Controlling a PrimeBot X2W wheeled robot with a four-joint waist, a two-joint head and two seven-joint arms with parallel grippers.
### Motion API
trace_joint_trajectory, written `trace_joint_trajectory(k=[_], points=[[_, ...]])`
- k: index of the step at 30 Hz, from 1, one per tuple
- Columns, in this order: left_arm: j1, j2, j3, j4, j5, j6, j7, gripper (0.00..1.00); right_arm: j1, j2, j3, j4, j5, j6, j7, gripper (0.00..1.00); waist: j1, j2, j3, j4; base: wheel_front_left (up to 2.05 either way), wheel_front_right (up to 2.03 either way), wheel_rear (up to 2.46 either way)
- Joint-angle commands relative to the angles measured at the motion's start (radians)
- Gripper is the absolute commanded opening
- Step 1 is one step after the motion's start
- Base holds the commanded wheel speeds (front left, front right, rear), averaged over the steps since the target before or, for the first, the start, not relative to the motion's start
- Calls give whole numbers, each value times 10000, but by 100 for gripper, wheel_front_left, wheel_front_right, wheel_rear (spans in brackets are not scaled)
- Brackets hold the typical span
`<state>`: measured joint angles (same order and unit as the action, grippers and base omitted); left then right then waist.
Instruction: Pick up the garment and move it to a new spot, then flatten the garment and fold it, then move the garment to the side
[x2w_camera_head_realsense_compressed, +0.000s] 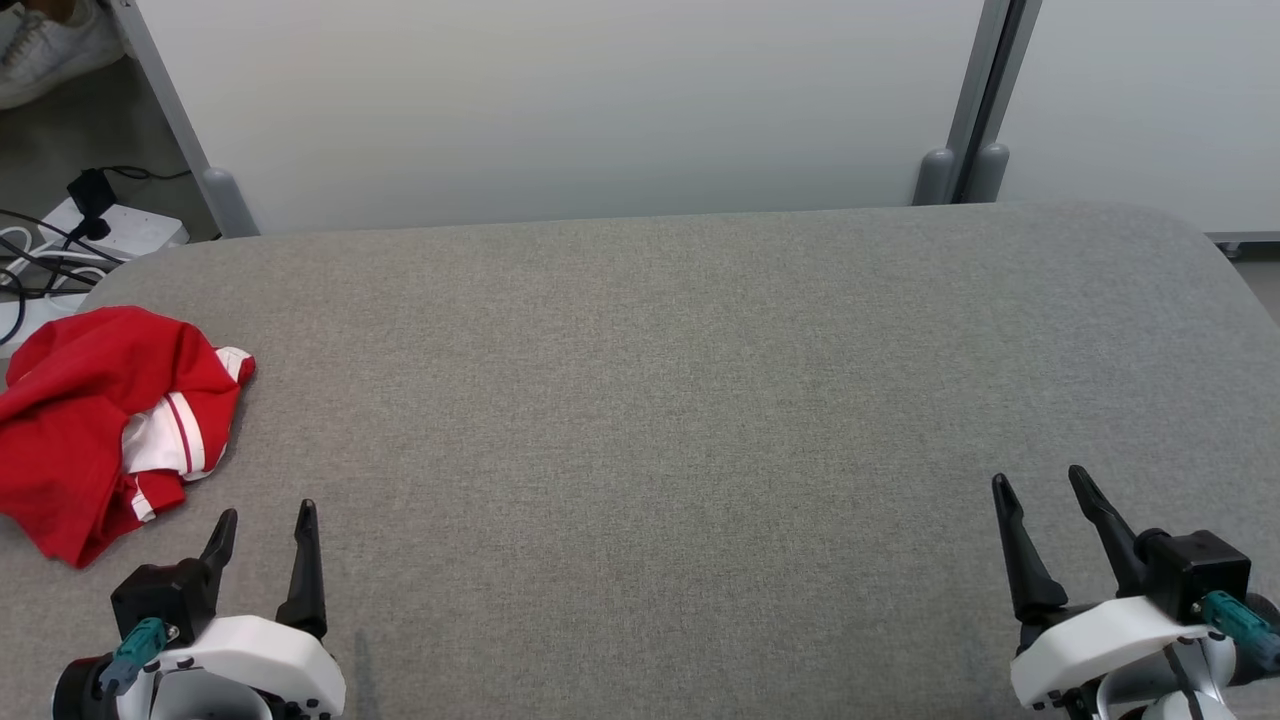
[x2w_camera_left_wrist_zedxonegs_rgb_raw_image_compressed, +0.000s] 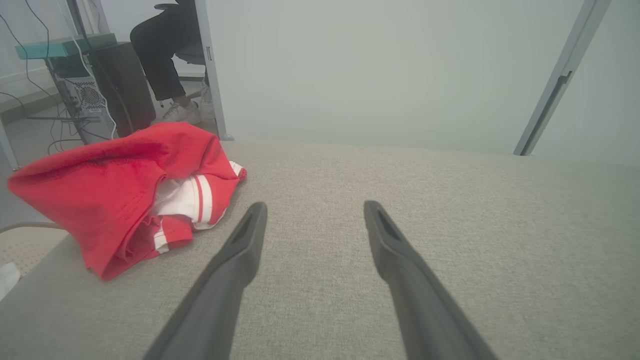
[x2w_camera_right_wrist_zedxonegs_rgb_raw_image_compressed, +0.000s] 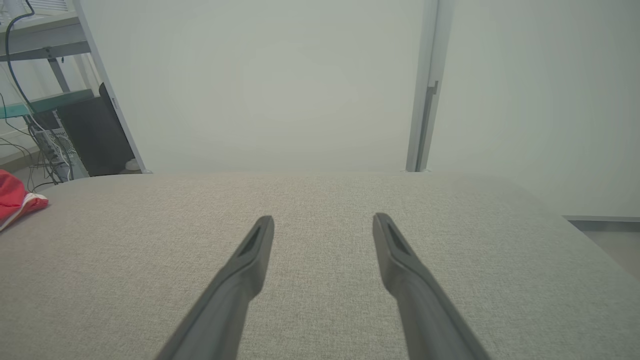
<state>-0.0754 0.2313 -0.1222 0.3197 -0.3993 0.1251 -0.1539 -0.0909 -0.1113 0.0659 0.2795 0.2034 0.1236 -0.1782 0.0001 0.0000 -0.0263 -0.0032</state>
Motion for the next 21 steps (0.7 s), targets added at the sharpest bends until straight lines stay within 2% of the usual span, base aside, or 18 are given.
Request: trace_joint_trajectory(k=[1,21], points=[[-558,188,401,-234,-39,97,-40,100,-101,-89,144,-206,190,71,-162,100,-1,0,5,-1,0,0,0],[-596,269,325,-123,-190,195,41,100,-35,-65,102,-104,192,71,-189,100,-1,0,-15,163,0,0,0]])
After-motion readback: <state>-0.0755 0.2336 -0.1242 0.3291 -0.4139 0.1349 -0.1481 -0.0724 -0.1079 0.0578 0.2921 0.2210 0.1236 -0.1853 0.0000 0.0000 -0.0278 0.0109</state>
